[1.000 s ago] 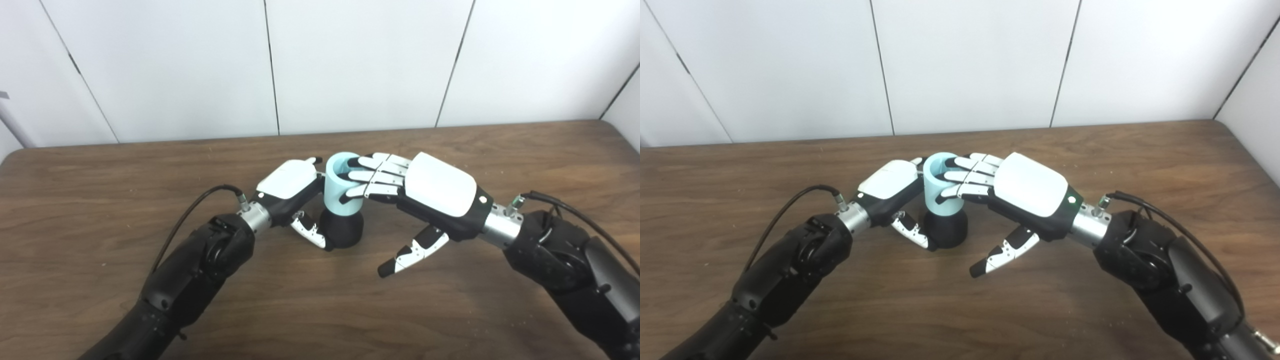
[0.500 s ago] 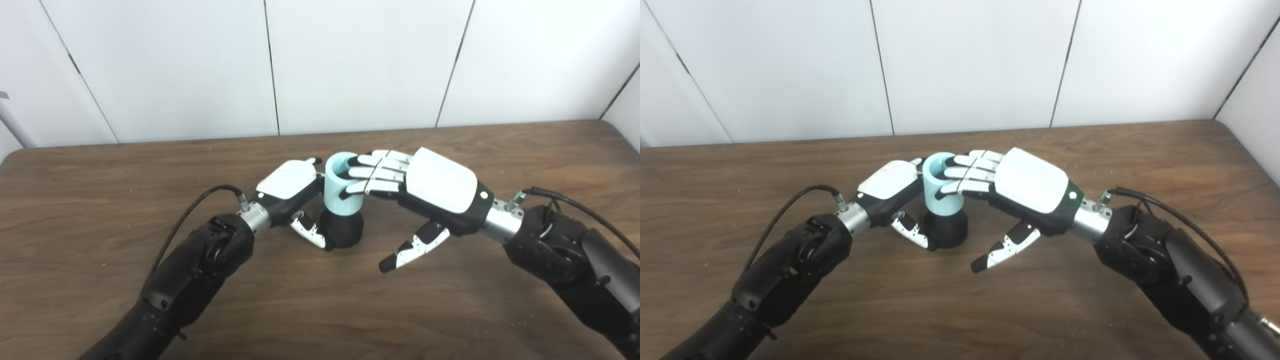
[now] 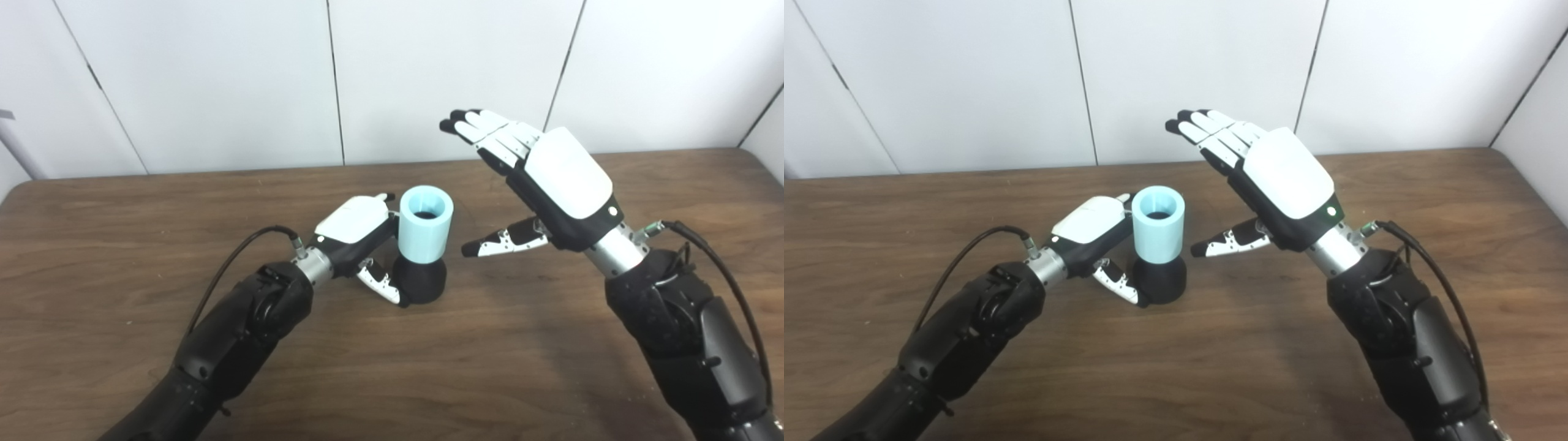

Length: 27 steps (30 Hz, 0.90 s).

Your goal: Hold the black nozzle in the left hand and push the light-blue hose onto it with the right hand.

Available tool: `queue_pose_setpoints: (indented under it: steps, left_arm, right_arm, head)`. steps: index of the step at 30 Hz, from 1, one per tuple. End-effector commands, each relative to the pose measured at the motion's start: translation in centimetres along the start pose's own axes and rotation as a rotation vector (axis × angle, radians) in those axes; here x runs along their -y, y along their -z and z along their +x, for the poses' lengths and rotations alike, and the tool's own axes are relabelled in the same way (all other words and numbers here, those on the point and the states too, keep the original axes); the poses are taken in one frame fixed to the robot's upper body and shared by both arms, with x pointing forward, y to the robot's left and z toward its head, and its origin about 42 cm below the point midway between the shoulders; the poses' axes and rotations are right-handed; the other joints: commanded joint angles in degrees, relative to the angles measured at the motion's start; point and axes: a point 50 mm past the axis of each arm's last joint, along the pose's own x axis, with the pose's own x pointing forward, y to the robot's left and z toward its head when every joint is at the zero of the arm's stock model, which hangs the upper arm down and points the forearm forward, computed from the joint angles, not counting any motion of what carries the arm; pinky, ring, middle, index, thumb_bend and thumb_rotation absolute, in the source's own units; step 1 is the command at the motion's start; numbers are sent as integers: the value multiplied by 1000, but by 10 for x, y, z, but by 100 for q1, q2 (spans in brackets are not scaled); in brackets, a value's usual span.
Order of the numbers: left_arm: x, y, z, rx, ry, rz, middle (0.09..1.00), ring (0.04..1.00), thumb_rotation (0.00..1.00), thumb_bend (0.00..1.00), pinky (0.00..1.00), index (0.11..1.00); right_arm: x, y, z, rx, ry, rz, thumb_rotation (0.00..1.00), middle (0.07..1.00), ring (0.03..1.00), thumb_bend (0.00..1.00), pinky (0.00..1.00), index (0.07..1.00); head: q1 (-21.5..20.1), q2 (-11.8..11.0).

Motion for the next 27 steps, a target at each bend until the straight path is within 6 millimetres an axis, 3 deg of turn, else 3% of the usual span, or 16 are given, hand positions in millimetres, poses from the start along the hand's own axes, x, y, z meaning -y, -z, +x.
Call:
queue_pose_setpoints:
  steps: [1,8,14,15,16,19,21,22,27]
  left_arm:
    - [22,20,-13,-86,127,54,502,653,0,525,1000,474]
    - [20,22,-14,-101,121,41,495,652,0,525,1000,480]
    - [21,23,-15,-118,117,21,493,657,0,525,999,489]
    - [21,24,-15,-126,118,10,585,679,32,523,991,494]
    - [21,24,-15,-131,119,3,682,709,94,721,977,628]
    - [19,26,-17,-156,124,-35,839,813,227,929,965,807]
    - [18,27,-18,-179,129,-54,890,869,277,979,969,862]
    - [17,29,-19,-201,135,-65,944,941,317,995,988,923]
    - [9,36,-23,-292,141,-104,998,998,341,1000,1000,996]
  right_arm:
    - [14,-1,6,17,44,4,247,929,911,754,782,958]
    - [3,8,0,-224,-235,367,161,934,888,800,769,984]
    - [-6,13,-3,-382,-360,491,12,944,892,739,734,991]
    - [-8,13,-4,-401,-367,499,5,945,898,733,730,991]
    - [-10,12,-4,-414,-371,505,1,946,901,734,728,990]
    - [-14,10,-5,-427,-356,509,0,946,902,738,720,985]
    - [-18,10,-6,-432,-345,509,0,945,902,741,718,983]
    - [-20,10,-8,-439,-337,511,0,945,902,742,718,982]
    - [-29,17,-14,-478,-313,523,0,944,899,741,717,980]
  head:
    - [0,4]
    - [12,-24]
    - [5,-19]
    - [5,-19]
    - [5,-19]
    - [26,-11]
    - [26,-11]
    - [26,-11]
    - [37,-21]
